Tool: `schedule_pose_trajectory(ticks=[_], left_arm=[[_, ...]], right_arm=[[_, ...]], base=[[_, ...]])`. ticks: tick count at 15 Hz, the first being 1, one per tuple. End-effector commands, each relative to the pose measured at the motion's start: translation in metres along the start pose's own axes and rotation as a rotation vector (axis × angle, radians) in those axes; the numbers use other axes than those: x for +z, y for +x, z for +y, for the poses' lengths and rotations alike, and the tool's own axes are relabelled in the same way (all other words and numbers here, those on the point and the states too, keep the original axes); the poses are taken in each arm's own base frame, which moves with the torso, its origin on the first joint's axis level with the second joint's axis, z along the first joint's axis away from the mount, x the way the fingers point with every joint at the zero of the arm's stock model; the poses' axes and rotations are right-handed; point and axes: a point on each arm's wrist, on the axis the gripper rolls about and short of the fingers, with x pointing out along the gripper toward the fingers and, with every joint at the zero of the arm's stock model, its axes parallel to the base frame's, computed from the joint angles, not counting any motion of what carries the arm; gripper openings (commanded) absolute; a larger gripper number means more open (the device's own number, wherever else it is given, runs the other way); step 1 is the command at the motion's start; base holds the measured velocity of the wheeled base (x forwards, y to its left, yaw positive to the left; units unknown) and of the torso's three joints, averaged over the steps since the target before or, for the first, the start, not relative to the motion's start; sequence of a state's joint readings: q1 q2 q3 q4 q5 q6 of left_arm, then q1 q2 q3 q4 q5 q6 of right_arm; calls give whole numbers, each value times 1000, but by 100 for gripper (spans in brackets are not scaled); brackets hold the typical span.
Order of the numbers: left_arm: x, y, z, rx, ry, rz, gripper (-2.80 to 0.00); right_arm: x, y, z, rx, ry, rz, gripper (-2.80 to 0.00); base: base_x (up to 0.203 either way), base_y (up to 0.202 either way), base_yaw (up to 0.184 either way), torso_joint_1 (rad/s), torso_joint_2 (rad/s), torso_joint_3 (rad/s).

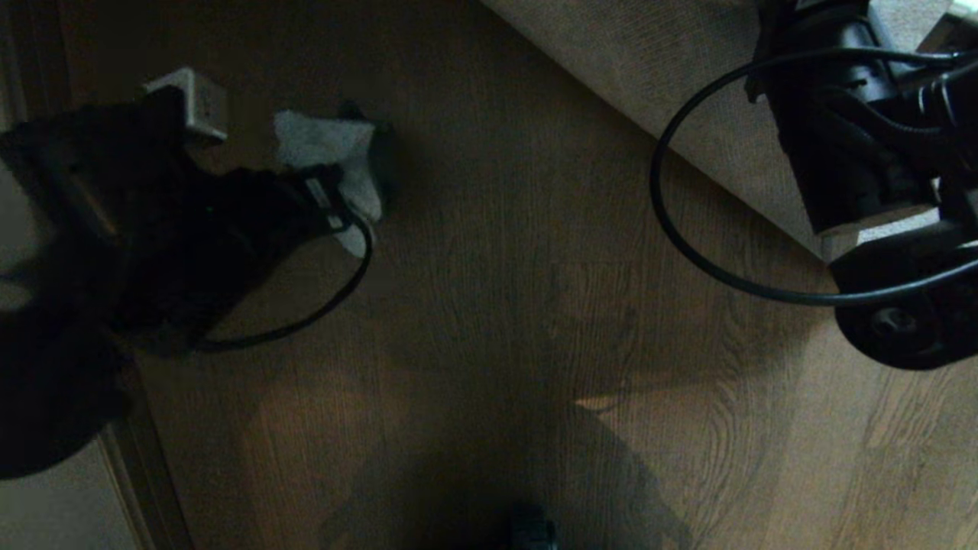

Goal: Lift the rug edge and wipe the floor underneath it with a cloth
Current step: Wipe the floor under the carpet with a rag

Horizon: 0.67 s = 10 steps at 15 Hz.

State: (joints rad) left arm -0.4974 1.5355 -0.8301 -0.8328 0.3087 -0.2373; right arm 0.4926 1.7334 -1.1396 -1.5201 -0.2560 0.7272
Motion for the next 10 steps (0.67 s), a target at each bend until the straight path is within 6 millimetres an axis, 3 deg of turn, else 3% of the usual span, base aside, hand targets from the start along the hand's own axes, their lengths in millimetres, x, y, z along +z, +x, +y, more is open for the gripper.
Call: schedule_pose_trajectory(ticks=[1,5,10], left_arm=[[-6,-24,-11,-62,-1,31,-280],[-43,-34,-35,-132,32,155,-280],[-75,-20,-76,-230,52,236,-280]], right_arm=[[9,0,8,41,21,-48,-280],[12,-3,10,38,18,-45,-280],[13,-6,9,28,16,-38,-280]], base=[[0,0,0,0,0,0],[0,0,0,0,0,0],[0,0,0,0,0,0]])
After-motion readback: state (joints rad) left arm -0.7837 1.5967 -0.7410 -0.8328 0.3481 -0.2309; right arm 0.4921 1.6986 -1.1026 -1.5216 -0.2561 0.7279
